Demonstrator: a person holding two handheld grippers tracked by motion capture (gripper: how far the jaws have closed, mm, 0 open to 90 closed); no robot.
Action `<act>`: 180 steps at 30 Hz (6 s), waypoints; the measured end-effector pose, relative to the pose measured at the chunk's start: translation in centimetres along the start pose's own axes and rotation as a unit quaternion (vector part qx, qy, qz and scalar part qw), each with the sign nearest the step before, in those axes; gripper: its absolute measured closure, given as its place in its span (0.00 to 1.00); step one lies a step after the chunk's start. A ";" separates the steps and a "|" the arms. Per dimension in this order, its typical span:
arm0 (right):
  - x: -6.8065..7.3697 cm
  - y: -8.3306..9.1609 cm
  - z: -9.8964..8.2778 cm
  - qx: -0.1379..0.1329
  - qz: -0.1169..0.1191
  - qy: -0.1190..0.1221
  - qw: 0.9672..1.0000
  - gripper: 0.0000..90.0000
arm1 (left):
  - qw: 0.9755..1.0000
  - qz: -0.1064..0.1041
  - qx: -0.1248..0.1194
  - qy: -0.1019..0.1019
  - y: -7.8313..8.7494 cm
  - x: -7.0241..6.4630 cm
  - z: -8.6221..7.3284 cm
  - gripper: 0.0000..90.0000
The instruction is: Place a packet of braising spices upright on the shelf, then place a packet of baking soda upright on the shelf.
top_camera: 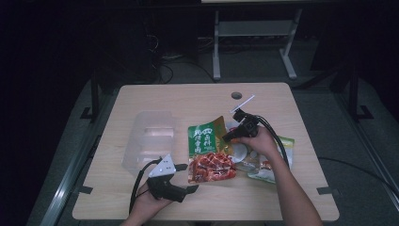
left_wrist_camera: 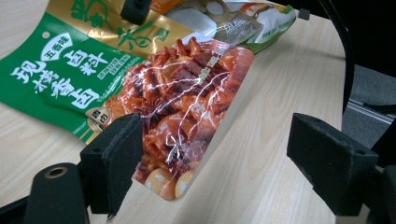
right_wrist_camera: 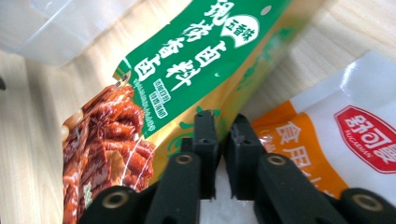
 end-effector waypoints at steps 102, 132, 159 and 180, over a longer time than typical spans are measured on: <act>11.1 4.1 -7.2 -0.144 -0.034 0.134 0.980 0.84 | 1.000 -0.009 0.008 0.016 -4.0 0.2 1.5 0.92; 12.7 5.3 -6.0 -0.190 0.021 0.145 0.971 0.99 | 1.000 0.024 -0.013 0.009 -2.2 0.3 1.5 0.58; 12.7 10.7 -0.3 -0.224 -0.035 0.122 0.966 0.99 | 0.999 0.031 -0.013 0.007 0.9 -0.8 0.8 0.33; 12.7 8.0 5.7 -0.194 -0.033 0.133 0.971 0.99 | 1.000 0.016 0.002 -0.024 -0.5 -1.9 0.5 0.31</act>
Point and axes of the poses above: each handheld gripper's, and its own axes: y roughly backward along the jaws, z roughly out of its top, x roughly to its left, the point moved 2 cm from there along -y, roughly forward along the jaws, and after that the axes turned 5 degrees about z, right-handed, at the moved point
